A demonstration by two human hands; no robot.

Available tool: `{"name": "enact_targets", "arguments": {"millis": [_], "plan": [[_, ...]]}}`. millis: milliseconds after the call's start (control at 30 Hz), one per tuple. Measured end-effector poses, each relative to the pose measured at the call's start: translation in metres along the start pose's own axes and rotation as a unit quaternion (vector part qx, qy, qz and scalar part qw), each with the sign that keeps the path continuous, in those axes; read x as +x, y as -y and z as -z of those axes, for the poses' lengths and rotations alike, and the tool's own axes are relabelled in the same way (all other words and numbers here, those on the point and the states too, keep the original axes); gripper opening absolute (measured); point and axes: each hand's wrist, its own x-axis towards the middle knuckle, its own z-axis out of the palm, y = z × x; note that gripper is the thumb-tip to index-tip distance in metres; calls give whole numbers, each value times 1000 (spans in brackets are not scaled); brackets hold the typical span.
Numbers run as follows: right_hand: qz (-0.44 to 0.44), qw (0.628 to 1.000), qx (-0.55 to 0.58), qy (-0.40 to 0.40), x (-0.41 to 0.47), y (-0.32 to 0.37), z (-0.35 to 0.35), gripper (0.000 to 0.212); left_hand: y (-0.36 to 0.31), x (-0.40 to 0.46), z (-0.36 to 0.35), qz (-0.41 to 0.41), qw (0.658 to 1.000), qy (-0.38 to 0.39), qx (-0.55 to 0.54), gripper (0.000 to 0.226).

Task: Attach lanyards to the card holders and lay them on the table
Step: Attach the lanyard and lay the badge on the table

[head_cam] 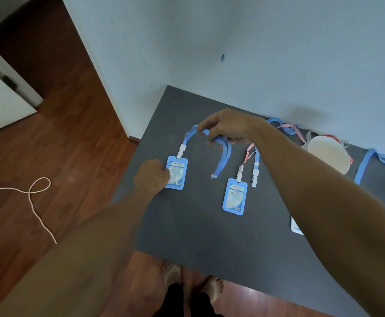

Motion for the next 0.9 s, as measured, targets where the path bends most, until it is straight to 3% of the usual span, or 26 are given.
{"name": "enact_targets", "arguments": {"millis": [133,267,333,467,600,767,900], "plan": [[0,1000,23,-6,4,-4,0,37,-26,12,9,-66,998,16,-16,17],[-7,998,60,-32,23,-12,3,38,-19,8,-3,-99,988,55,106,39],[-14,995,78,-60,38,-18,8,40,-8,8,-12,-91,989,60,96,43],[-10,986,94,-135,73,-28,20,59,-1,11,-18,-101,992,57,42,39],[6,976,-22,-217,94,-41,28,82,3,16,-20,-111,992,60,12,39],[-14,943,-192,-271,107,-88,8,50,10,19,-23,-121,991,59,-20,39],[60,937,-292,-181,112,-118,-23,34,13,21,-23,-135,988,61,-36,36]]}}
